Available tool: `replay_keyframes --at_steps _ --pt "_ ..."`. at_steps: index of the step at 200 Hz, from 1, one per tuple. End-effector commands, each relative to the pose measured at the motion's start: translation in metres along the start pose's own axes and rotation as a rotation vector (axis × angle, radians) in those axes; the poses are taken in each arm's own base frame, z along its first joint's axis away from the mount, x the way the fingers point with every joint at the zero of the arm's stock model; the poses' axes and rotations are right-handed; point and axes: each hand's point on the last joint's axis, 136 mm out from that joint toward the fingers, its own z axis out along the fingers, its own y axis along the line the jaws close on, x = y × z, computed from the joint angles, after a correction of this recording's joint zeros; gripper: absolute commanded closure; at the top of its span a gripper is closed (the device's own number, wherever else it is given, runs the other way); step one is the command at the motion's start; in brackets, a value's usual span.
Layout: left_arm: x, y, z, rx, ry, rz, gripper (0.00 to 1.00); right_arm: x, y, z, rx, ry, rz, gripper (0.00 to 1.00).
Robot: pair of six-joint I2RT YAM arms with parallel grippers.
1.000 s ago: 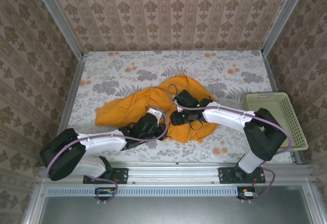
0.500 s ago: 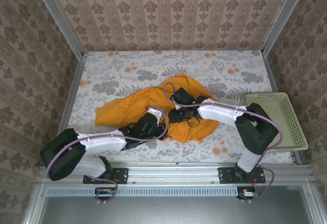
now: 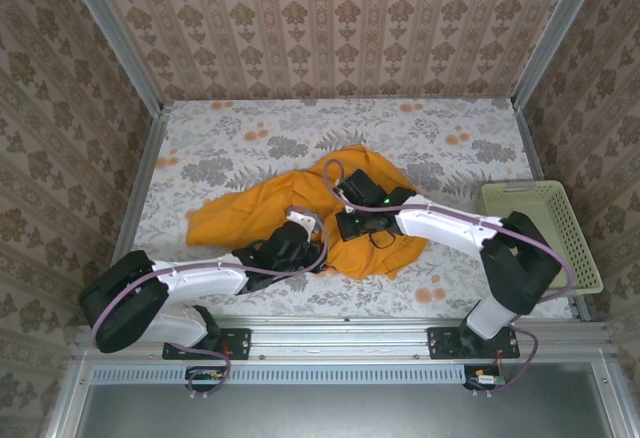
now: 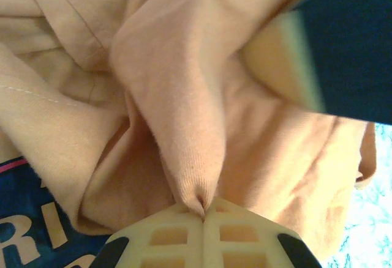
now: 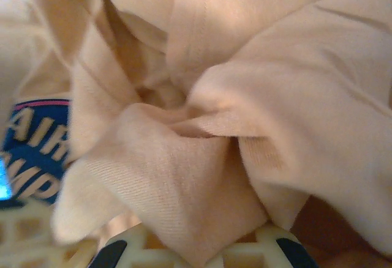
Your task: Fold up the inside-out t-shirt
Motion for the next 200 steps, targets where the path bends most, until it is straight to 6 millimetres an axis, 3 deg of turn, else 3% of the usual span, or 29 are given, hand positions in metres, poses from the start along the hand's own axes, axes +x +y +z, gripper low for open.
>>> replay_keyframes --at_steps 1,26,42,76,98,129,151,200 --pt "0.0 0.022 0.001 -0.066 0.005 -0.071 0.97 -0.002 0.001 -0.035 0.026 -0.048 -0.055 1.0" --pt "-0.002 0.03 -0.002 -0.058 0.001 -0.103 0.92 0.008 0.0 -0.057 0.003 -0.113 -0.11 1.0" --pt "-0.003 0.025 -0.003 -0.029 0.015 -0.069 0.78 0.018 -0.003 -0.061 -0.014 -0.137 -0.136 1.0" --pt "-0.017 -0.017 -0.026 0.086 0.023 0.17 0.43 0.025 0.005 -0.066 -0.078 -0.188 -0.139 1.0" --pt "-0.034 -0.039 -0.044 0.154 -0.023 0.272 0.31 0.018 0.014 -0.072 -0.108 -0.234 -0.151 0.99" --pt "-0.041 -0.063 -0.039 0.218 -0.004 0.338 0.29 0.017 0.022 -0.072 -0.133 -0.238 -0.17 0.99" --pt "-0.046 -0.064 -0.026 0.19 0.007 0.341 0.31 0.017 0.027 -0.072 -0.148 -0.238 -0.18 0.98" --pt "-0.065 -0.054 -0.011 0.127 -0.04 0.273 0.65 0.023 0.026 -0.069 -0.145 -0.233 -0.182 0.97"
